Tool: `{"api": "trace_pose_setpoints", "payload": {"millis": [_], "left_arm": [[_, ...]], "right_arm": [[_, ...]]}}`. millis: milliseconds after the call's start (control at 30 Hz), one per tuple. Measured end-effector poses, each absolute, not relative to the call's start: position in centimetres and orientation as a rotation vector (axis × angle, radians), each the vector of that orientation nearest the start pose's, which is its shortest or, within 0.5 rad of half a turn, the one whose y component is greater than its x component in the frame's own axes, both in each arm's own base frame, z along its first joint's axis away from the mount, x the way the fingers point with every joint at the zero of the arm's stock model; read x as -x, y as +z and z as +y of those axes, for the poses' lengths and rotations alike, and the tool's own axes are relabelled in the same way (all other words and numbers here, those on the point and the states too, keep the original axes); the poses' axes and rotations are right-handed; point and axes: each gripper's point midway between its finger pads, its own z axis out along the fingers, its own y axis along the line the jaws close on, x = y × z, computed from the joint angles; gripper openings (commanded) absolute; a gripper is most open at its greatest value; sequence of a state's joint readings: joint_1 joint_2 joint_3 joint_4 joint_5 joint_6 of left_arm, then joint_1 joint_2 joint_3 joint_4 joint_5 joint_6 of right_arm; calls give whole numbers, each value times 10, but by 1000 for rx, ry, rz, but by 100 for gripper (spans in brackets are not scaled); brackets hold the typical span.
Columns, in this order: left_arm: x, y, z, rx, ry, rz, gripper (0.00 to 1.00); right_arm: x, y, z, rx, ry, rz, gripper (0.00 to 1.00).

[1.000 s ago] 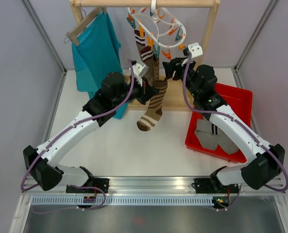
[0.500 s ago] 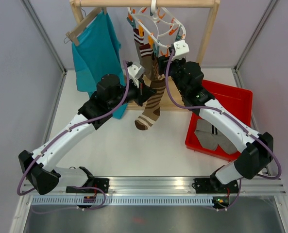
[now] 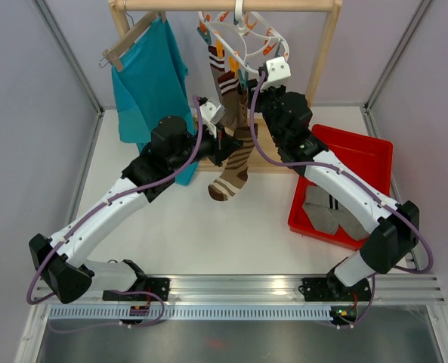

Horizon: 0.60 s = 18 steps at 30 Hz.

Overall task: Clip the socks to the hanger
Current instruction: Open the clamp at the hanger.

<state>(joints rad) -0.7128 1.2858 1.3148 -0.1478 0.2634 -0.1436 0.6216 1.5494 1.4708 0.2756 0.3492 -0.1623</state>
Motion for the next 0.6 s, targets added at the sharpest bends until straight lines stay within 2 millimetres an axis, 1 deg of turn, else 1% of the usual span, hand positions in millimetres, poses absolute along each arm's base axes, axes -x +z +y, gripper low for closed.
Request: {"api": "trace_pose_setpoints", "payload": {"millis": [167, 300, 367, 400, 467, 600], "left_arm": [[-287, 364, -316, -692, -852, 1619, 2], [-288, 364, -316, -692, -851, 1619, 2], [-288, 363, -317, -693, -851, 1622, 2], [-289, 362, -317, -693, -850, 1624, 2], [-291, 358, -319, -694, -848, 1634, 2], [-300, 343, -324, -694, -834, 1675, 2]], "right_arm": [[-448, 424, 237, 241, 134, 1370, 45], [-448, 424, 237, 241, 131, 1377, 34], [-448, 424, 237, 241, 133, 1384, 34], [-448, 424, 237, 241, 134, 1388, 30], [-447, 426, 236, 241, 137, 1395, 28], [-445, 430, 237, 233, 152, 1410, 21]]}}
